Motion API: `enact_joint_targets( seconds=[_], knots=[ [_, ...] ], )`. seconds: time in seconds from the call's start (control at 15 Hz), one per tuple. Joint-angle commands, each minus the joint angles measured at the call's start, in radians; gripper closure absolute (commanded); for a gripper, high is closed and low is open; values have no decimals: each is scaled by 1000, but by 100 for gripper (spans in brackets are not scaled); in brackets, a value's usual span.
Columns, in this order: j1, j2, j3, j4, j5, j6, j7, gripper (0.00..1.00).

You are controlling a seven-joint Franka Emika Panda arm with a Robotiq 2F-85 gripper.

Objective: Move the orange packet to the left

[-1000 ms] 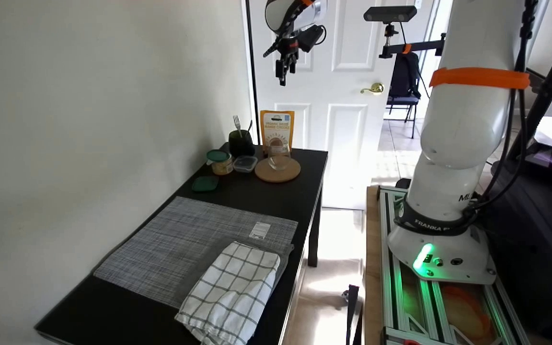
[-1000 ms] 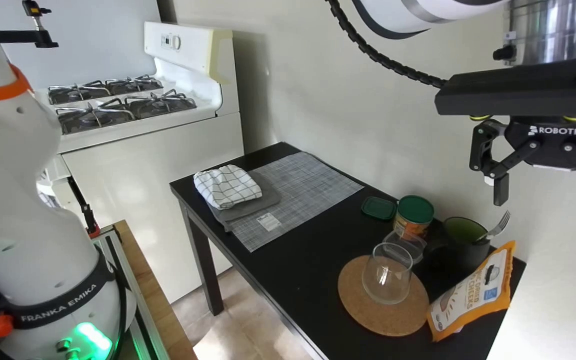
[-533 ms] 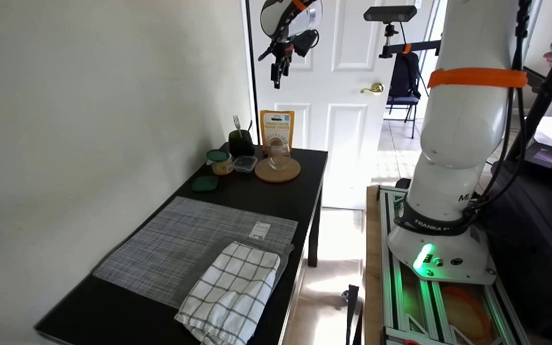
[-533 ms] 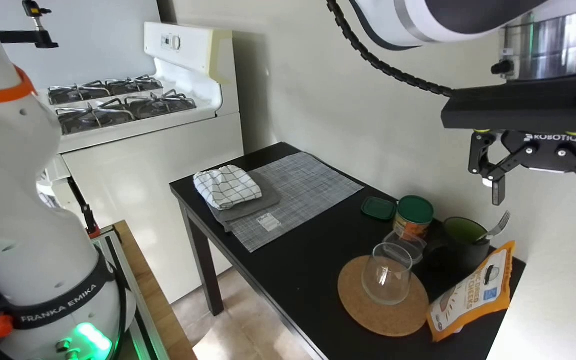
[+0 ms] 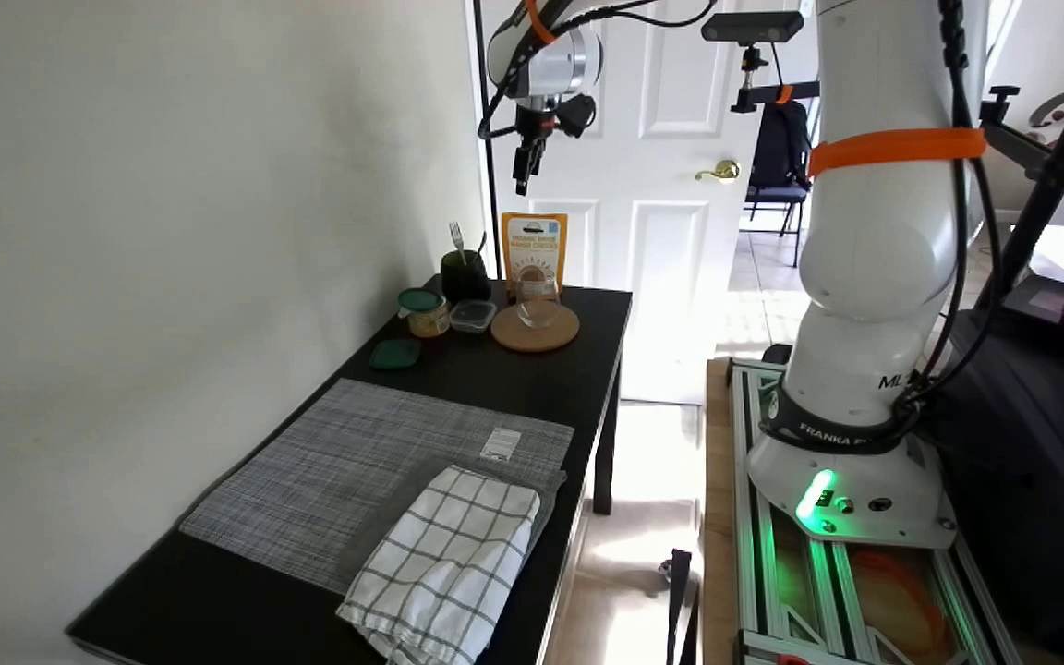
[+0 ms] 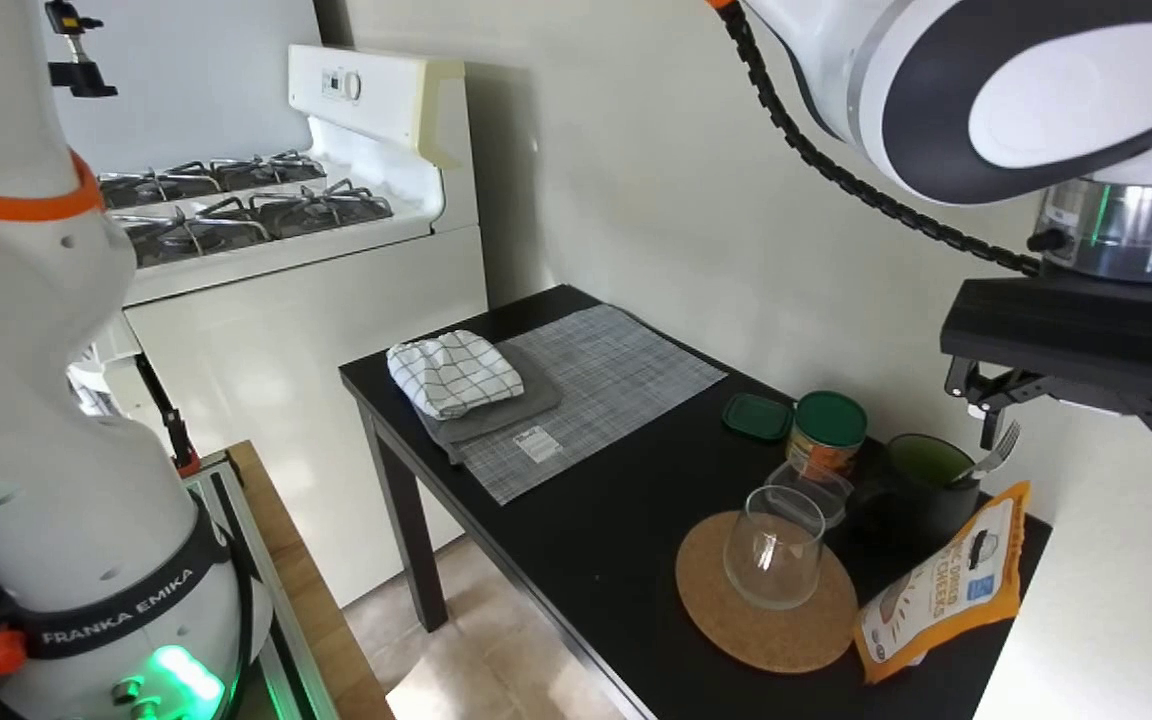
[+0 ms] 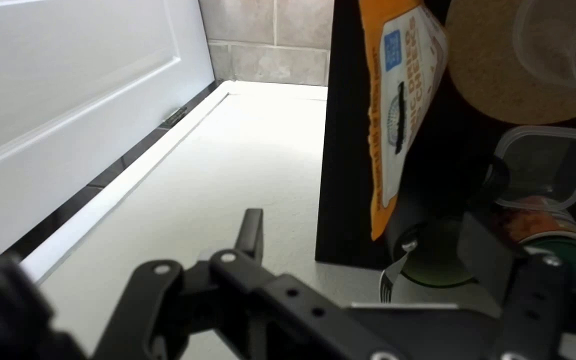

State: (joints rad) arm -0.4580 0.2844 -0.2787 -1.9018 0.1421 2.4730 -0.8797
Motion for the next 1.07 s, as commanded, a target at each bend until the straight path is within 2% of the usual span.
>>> enact_joint_targets(
  seconds=[0.0, 0.47, 0.53, 0.6, 0.8, 1.0],
  knots=[
    [-71, 94, 56, 107, 96, -74, -119, 0],
    [-93, 191, 87, 202, 78, -173, -160, 0],
    [-93, 201, 89, 210, 75, -181, -159, 3],
    [-91, 210, 91, 218, 69, -190, -159, 17],
    [-90, 232, 93, 240, 58, -209, -153, 37],
    [-80, 247, 83, 255, 26, -228, -132, 61]
  ],
)
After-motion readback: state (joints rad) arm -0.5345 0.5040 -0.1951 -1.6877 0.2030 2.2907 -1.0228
